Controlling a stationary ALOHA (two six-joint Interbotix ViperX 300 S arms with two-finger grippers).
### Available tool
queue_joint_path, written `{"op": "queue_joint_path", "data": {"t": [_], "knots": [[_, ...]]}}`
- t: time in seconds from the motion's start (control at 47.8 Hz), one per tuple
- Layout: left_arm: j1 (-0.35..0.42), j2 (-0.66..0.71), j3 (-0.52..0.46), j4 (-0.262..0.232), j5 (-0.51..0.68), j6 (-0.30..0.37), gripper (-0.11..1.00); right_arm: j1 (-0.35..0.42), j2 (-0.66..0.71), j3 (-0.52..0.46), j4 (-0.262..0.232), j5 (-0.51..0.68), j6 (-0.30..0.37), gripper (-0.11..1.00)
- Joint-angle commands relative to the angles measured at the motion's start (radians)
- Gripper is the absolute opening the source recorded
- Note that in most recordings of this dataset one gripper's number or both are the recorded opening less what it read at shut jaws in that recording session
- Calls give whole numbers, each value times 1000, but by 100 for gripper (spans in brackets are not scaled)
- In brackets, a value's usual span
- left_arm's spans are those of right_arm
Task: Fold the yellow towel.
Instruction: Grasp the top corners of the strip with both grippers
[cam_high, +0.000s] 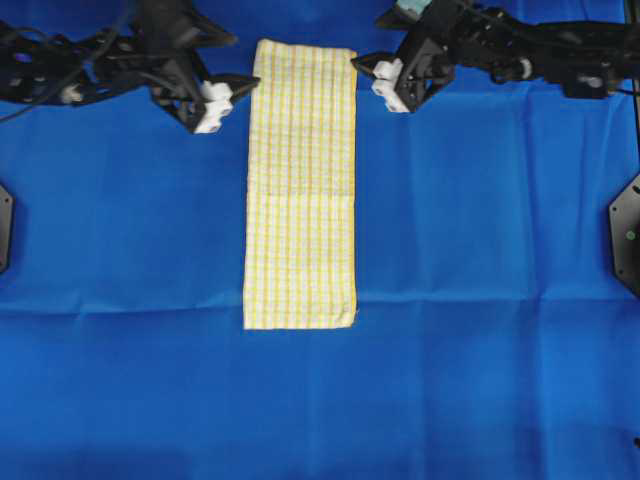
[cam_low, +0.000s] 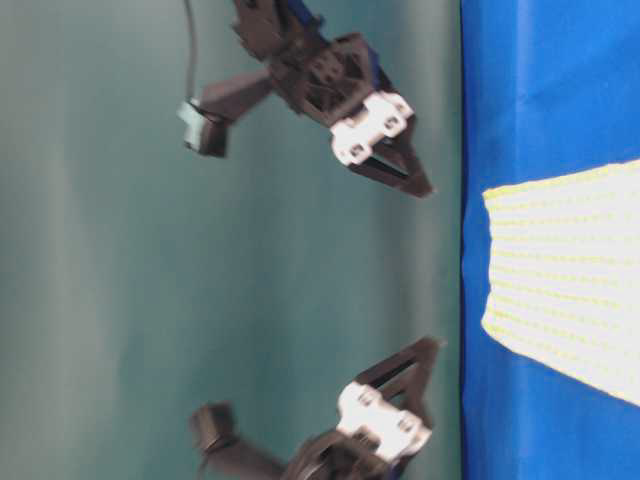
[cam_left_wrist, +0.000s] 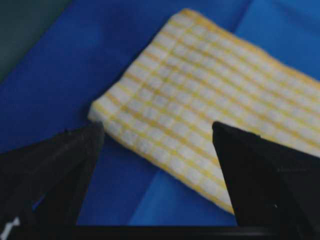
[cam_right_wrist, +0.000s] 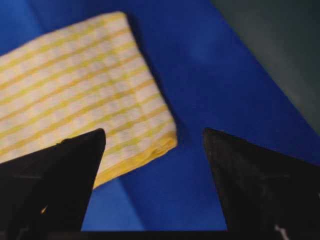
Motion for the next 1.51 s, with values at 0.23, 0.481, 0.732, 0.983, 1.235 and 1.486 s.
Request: {"op": "queue_joint_path", "data": {"t": [0.23, 0.481, 0.732, 0.983, 1.235, 1.486], "knots": [[63, 149, -120, 2, -14, 12, 84, -15, 143, -84, 71, -48, 2, 81], [95, 225, -129, 0, -81, 12, 84, -28, 204, -115, 109, -51, 2, 81], [94, 255, -132, -2, -97, 3, 76, -28, 221, -118, 147, -61, 2, 76], [86, 270, -133, -3, -98, 11, 13, -9, 225, -120, 143, -58, -14, 18], [81, 270, -138, -2, -100, 12, 2, 0, 224, -118, 137, -67, -17, 5], [81, 232, -123, -2, -97, 12, 2, 0, 202, -120, 130, -78, -20, 5]]}}
